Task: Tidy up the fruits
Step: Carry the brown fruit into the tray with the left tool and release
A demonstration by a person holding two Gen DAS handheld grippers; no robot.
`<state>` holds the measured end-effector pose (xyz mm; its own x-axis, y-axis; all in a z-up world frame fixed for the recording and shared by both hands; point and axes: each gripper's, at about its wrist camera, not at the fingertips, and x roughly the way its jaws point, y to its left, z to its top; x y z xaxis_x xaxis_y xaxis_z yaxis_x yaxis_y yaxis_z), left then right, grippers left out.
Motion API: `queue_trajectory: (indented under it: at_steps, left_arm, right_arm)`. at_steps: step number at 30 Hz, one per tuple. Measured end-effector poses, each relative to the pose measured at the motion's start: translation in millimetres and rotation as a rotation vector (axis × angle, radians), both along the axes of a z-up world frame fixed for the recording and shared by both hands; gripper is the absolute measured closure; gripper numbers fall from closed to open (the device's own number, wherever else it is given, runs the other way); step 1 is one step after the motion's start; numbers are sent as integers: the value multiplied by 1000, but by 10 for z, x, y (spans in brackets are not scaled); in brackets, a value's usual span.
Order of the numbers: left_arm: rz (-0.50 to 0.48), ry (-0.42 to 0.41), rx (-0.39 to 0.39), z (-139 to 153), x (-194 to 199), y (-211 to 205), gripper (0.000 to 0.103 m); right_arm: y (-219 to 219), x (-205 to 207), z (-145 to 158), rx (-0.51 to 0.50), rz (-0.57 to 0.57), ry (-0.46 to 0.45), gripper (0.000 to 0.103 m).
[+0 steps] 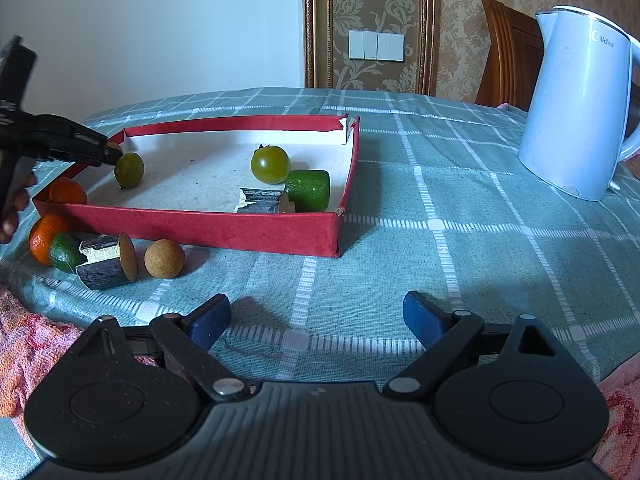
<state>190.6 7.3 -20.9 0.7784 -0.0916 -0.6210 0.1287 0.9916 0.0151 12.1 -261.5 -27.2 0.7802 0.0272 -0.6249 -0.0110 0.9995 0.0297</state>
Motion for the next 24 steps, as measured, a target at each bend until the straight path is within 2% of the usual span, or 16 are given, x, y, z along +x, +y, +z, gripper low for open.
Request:
queue_trajectory:
  at_steps: [7,11,14,16,20,22,24]
  left_arm:
    - [-7,-18,51,-44,19,-95,72]
    - [-14,-12,39,-31,24,-80,66]
    - [-32,-16,38,-8,-12,-98,51]
    - [-30,-30,42,23,-57,-115,35]
    - [-30,-76,48,125,-199,-121,32]
    - [3,-118,80,193,-301,-120,20]
    - [25,-178,101,265,-454,-96,17]
  right_arm:
    - [14,4,-8,-1,2,1,8]
    - [12,5,-6,0,2,1,8]
    - [16,5,-8,0,2,1,8]
    - [14,6,-6,0,2,1,8]
    - [14,5,-7,1,2,1,7]
    - [13,5,-6,0,2,1,7]
    - [11,4,-7,1,2,1,7]
